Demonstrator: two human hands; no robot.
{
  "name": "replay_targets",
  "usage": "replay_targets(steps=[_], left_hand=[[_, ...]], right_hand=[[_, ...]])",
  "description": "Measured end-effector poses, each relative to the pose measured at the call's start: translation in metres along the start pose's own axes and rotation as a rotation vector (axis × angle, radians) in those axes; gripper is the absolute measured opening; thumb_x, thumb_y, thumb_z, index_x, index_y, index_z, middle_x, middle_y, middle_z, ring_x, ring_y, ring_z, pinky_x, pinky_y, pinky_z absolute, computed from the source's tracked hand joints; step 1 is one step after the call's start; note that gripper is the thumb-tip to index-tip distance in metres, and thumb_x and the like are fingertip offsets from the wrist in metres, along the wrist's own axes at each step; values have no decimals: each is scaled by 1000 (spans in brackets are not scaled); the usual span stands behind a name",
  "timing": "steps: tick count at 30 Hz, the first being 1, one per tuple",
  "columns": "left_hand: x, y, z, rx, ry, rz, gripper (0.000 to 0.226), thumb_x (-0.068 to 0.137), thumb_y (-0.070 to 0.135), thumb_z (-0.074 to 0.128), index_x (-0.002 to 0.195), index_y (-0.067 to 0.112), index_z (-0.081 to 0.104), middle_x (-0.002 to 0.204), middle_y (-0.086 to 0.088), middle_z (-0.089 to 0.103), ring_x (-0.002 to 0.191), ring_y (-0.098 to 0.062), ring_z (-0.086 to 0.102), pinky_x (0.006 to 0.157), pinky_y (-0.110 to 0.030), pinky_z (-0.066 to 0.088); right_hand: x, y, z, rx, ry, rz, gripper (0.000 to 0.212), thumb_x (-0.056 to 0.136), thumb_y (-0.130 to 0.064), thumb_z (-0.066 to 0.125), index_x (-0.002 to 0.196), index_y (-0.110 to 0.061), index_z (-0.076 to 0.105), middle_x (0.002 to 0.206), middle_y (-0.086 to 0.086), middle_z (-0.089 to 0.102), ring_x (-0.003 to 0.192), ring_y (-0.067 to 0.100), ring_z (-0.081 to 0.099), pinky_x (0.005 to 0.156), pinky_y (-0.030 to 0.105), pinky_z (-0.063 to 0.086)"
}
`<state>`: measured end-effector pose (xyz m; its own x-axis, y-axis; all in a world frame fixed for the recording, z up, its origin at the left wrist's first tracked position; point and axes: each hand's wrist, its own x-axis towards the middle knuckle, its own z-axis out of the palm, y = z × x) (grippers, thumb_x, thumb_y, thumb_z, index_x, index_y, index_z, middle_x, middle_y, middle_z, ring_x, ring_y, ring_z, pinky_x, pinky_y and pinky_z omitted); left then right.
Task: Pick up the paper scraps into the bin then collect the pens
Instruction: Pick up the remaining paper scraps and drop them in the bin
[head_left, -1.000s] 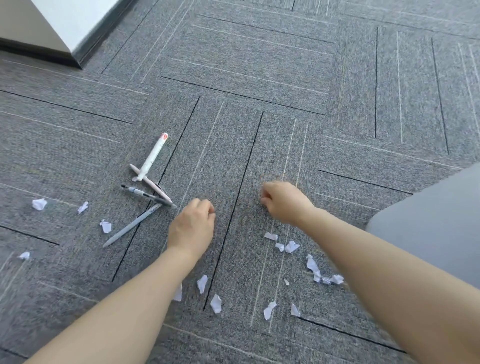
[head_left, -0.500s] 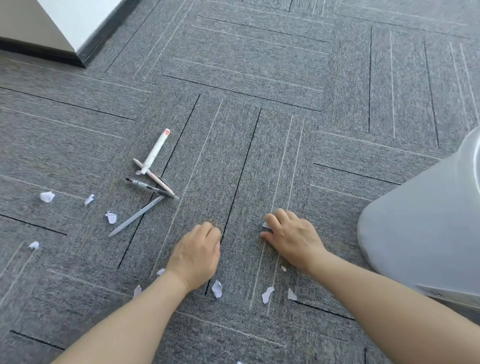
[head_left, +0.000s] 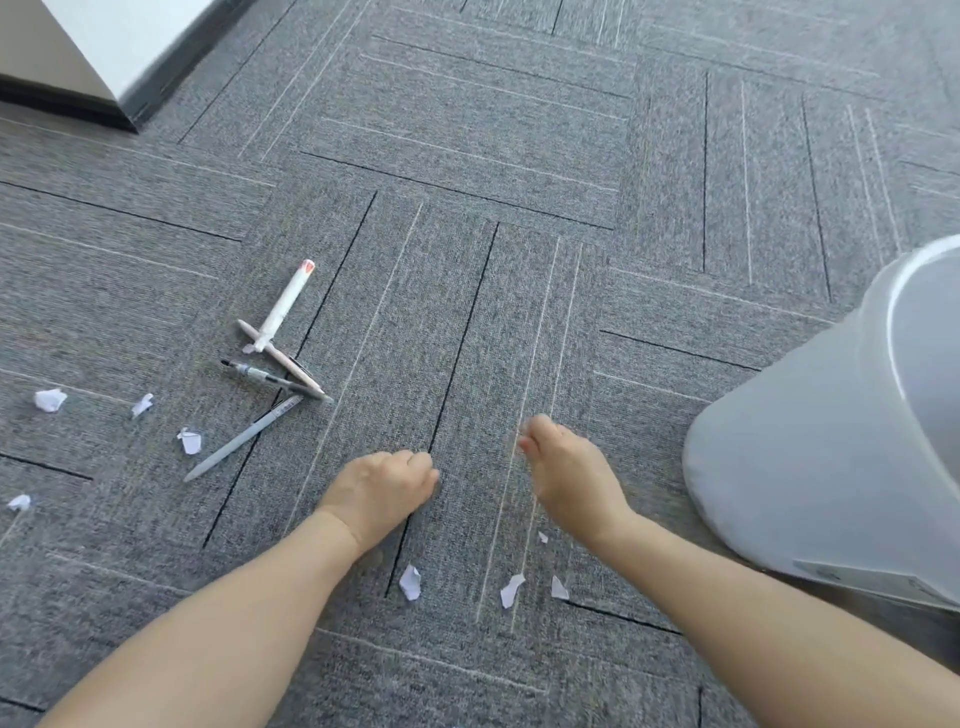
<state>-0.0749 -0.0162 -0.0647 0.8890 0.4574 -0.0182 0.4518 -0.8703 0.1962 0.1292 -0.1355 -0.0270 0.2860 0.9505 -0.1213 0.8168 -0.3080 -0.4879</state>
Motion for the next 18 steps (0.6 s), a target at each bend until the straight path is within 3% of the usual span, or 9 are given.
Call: replay_targets(steps=[2,4,6,10,14,16,18], left_hand=[[16,16,-17,-161,104,-104,43,99,35,30,64,17,45,50,10,34,35,-10,36,32,-13,21],[49,41,-42,-357,279,-260,43,96,41,31,63,17,42,50,9,40,39,-11,41,35,-19,27],[92,77,-81,-553,440,-316,43,95,41,37,62,14,42,49,8,39,42,-8,36,40,-22,26],[163,173,-170,-810,664,-106,40,96,32,48,60,17,37,46,9,30,42,-7,27,43,-23,22],[197,261,-196,-892,456,129,38,94,31,53,62,16,39,52,8,36,51,-13,37,51,-29,25],[209,286,-189,-667,275,179,29,94,31,50,70,15,50,68,0,51,67,-21,49,58,-31,29],[216,299,-183,-471,141,234,28,95,28,45,82,9,60,90,-8,60,86,-26,54,66,-33,37]], right_hand=[[2,-19,-25,181,130,38,22,101,-21,46,81,-12,45,65,-1,54,54,17,46,49,32,39],[7,-42,-66,285,325,11,25,100,-20,49,77,-15,42,57,-8,45,48,8,38,47,25,34],[7,-60,-121,309,525,-22,25,99,-19,51,76,-14,43,53,-10,38,48,10,36,45,19,28],[-23,-37,-221,226,791,81,27,99,-23,52,78,-7,50,52,-5,40,51,11,38,52,21,32],[-81,31,-258,102,693,488,28,94,-27,53,73,-10,56,55,4,50,57,23,49,56,33,38],[-104,57,-260,77,550,684,29,92,-30,54,71,-11,60,62,7,57,68,31,55,61,37,41],[-121,72,-263,57,542,774,31,92,-32,52,73,-10,62,68,7,60,74,34,57,66,40,43]])
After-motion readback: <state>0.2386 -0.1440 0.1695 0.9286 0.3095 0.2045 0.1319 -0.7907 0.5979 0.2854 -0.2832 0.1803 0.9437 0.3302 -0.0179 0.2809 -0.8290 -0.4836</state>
